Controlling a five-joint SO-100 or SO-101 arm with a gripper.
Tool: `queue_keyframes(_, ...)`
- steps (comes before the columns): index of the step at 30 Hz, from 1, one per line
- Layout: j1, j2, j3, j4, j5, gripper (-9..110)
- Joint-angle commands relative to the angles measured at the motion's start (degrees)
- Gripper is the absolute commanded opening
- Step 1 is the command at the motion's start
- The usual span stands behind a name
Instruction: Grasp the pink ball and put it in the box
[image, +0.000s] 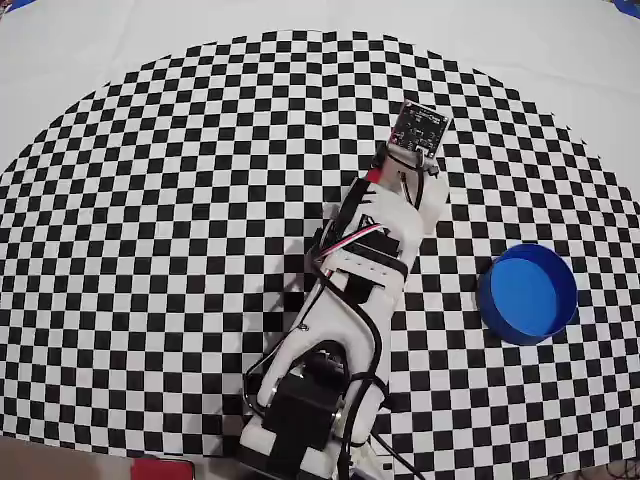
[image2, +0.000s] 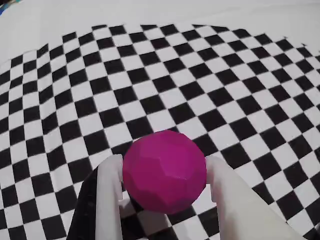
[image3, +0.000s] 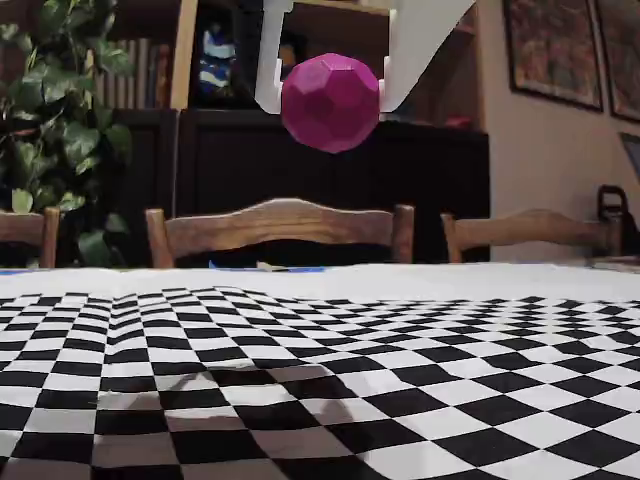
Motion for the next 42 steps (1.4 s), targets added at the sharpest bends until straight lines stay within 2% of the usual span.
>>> queue_keyframes(1,1.41,4.39,0.0,-0.35,0.26,0)
queue_keyframes(18,13.1,15.56,6.86,-0.35,-0.26,0)
queue_keyframes(42,30.5,15.73,7.29,-0.62,0.18,0)
